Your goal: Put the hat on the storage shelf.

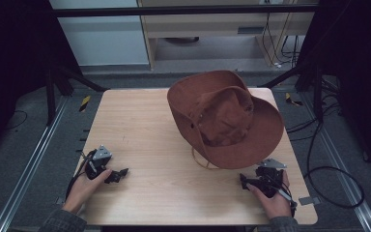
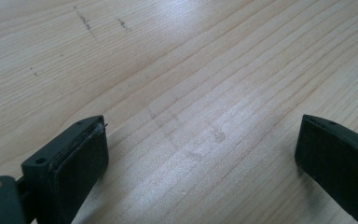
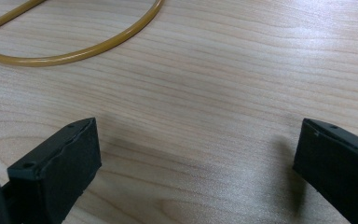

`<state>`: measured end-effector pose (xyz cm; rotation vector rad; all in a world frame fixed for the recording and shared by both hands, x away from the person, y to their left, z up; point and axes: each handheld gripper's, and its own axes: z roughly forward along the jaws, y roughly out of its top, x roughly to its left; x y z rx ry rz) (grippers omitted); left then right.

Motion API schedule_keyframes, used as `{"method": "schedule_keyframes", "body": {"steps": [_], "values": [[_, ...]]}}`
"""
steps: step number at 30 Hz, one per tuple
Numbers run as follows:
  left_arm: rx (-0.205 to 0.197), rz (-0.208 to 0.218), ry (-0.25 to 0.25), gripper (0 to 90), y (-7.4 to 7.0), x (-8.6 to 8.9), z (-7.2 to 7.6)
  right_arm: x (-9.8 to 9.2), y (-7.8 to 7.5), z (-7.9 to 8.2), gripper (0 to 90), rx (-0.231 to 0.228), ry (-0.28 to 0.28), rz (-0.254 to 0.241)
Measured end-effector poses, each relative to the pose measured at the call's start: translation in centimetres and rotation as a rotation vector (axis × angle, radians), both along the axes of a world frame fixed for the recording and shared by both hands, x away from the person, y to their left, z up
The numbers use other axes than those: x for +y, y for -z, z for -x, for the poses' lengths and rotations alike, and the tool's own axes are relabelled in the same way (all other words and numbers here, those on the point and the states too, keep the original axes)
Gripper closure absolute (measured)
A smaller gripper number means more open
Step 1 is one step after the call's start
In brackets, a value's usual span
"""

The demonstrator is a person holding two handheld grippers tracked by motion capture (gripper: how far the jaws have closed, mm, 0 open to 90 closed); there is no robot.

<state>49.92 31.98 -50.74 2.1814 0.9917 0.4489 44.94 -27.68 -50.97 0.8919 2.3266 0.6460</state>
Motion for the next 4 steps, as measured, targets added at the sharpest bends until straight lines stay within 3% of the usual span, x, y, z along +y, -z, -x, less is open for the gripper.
{"method": "schedule_keyframes", "body": {"steps": [4], "values": [[0.006,0.004,0.016,1.1,0.01,0.07,-0.08,0.02,-0.01,0.01,0.6,0.0,0.004,0.001]]}}
